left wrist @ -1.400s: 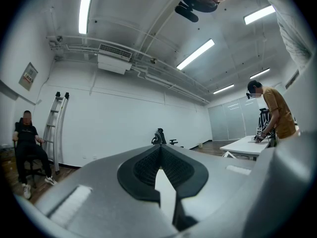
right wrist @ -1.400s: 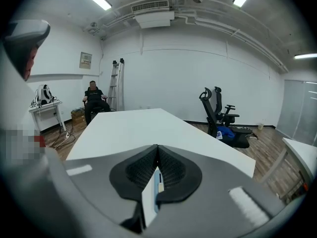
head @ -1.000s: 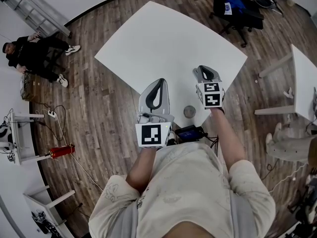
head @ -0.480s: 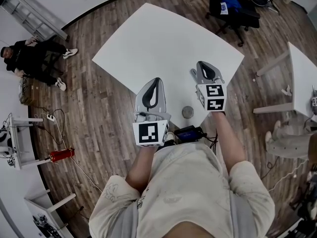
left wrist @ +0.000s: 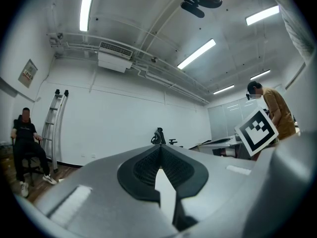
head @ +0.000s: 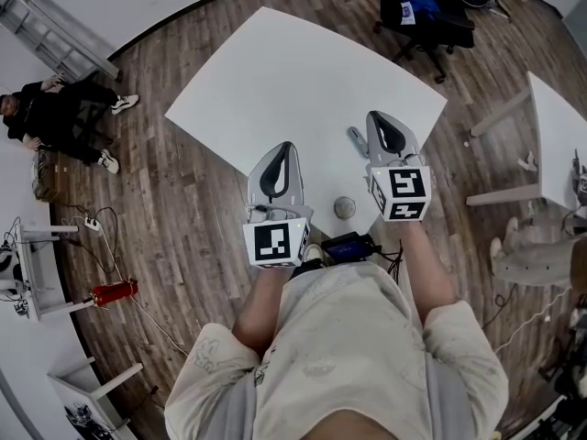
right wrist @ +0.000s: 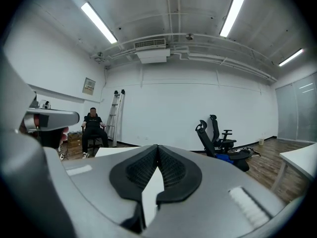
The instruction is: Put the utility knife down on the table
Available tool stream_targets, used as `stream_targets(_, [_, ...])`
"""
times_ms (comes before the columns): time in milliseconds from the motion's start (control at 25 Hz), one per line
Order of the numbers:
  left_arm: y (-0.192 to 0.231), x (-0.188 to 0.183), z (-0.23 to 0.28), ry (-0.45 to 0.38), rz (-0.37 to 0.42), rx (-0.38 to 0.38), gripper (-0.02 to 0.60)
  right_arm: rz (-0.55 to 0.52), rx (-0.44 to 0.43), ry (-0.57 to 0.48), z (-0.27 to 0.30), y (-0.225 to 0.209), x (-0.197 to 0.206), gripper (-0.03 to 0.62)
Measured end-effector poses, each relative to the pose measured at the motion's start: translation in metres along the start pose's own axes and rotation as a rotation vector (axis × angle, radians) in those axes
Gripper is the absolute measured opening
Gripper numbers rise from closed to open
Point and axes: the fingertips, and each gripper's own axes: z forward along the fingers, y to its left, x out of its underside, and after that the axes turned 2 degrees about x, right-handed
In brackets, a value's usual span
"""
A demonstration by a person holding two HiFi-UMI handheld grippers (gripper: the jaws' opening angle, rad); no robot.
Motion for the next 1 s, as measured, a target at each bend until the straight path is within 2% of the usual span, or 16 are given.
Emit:
stream_targets(360, [-0.004, 0.004, 0.006, 0.002, -0.005, 0.022, 0.018, 0.011, 0.018, -0.079, -0.03, -0.001, -0.026, 0.006])
stream_targets(760, [-0.001, -0.013, 0.005, 0.005, -0.007, 0.06, 0.018, -0.011, 0.061, -0.114, -0.061, 0.004, -0.052, 0.006])
stream_targets(1000, [-0.011, -0.012, -0.024, 0.004, -0.01, 0.08, 0.018, -0.025, 0.059, -0.156, -0.103, 0.026, -0.049, 0.006])
